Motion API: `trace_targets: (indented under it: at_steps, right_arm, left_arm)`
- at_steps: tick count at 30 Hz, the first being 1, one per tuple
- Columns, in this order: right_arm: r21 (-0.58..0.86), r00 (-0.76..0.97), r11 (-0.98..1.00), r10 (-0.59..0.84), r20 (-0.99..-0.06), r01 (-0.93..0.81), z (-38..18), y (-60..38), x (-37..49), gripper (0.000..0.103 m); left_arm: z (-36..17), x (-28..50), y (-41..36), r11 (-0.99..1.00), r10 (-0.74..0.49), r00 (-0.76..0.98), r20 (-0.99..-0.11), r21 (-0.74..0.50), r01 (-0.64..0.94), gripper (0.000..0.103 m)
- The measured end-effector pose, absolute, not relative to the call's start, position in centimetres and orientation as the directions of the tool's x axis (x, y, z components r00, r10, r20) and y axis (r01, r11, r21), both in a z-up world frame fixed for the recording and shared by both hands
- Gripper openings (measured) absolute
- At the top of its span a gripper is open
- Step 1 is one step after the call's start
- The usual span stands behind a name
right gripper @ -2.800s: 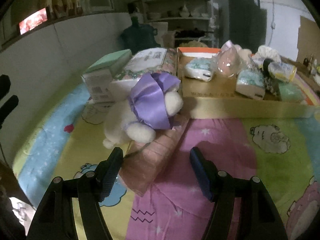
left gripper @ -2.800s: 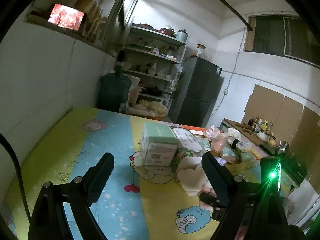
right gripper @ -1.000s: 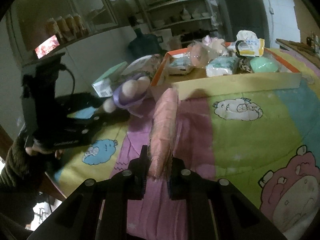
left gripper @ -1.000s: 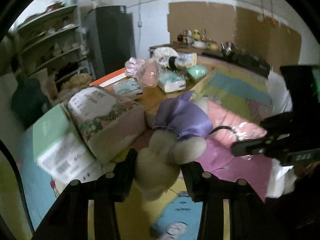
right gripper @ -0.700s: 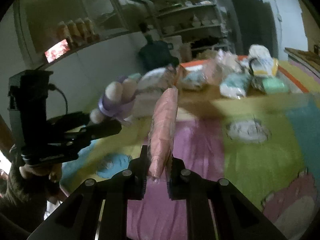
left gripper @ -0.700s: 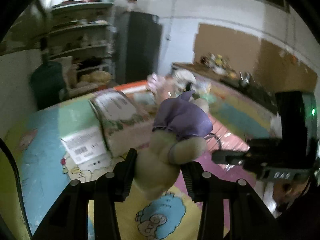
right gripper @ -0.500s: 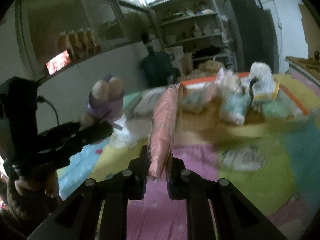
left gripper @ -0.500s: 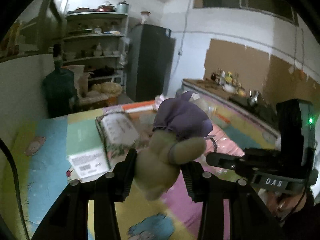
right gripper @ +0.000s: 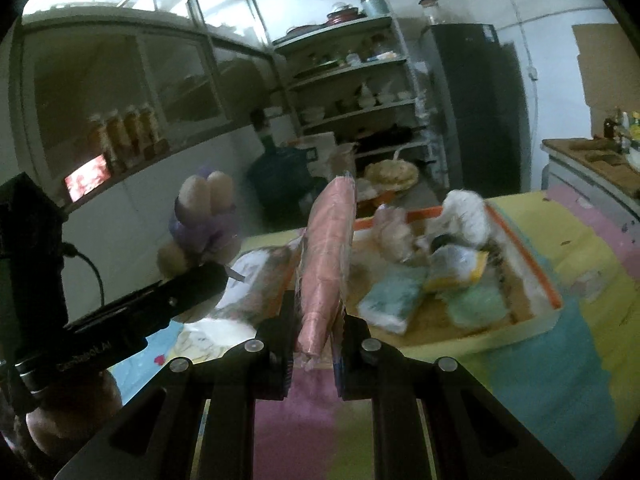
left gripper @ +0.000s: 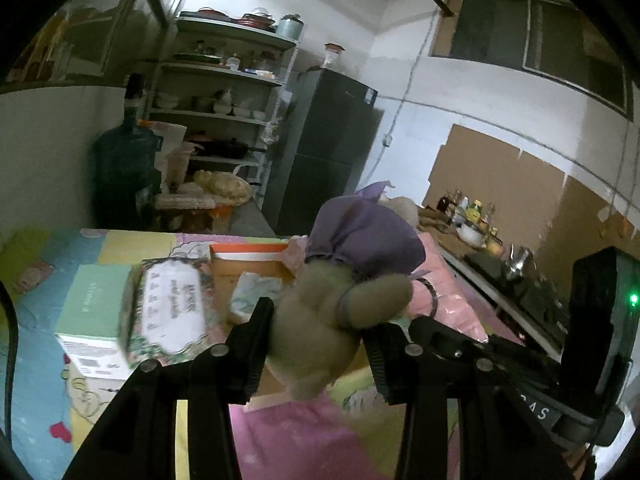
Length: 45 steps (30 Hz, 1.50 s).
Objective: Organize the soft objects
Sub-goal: 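Carry the white bunny and pink towel over the box lid, then lower the bunny and pink towel into the box lid and open both grippers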
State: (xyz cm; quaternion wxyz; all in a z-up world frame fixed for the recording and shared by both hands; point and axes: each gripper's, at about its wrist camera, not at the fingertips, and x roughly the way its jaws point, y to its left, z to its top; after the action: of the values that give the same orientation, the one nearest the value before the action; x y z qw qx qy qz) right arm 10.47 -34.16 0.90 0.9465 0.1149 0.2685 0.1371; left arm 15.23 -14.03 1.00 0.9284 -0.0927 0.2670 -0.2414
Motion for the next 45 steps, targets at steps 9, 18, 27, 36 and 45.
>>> trace_targets:
  at_steps: [9, 18, 27, 36, 45]
  right_arm:
    - [0.282, 0.842, 0.949, 0.268, -0.469, -0.145, 1.4, -39.2, 12.1, 0.015]
    - [0.247, 0.831, 0.965, 0.211, -0.515, -0.092, 0.4, -43.5, 14.3, 0.015]
    - [0.236, 0.803, 0.969, 0.194, -0.563, -0.068, -1.5, -46.0, 16.5, 0.015]
    - [0.246, 0.778, 0.966, 0.212, -0.592, -0.077, -3.3, -47.1, 18.4, 0.015]
    - [0.254, 0.750, 0.963, 0.231, -0.620, -0.087, -4.5, -47.4, 19.9, 0.015]
  left_arm:
    - [0.0, 17.5, -18.0, 0.865, -0.498, 0.725, -0.476, -0.332, 0.376, 0.044]
    - [-1.2, 19.6, -21.6, 0.866, -0.496, 0.710, -0.499, -0.336, 0.369, 0.044]
    - [-2.8, 21.2, -24.2, 0.881, -0.473, 0.695, -0.542, -0.310, 0.358, 0.044]
    - [-4.1, 22.8, -25.9, 0.905, -0.425, 0.687, -0.589, -0.261, 0.337, 0.044]
    - [-5.7, 24.1, -26.5, 0.913, -0.406, 0.662, -0.631, -0.250, 0.321, 0.044]
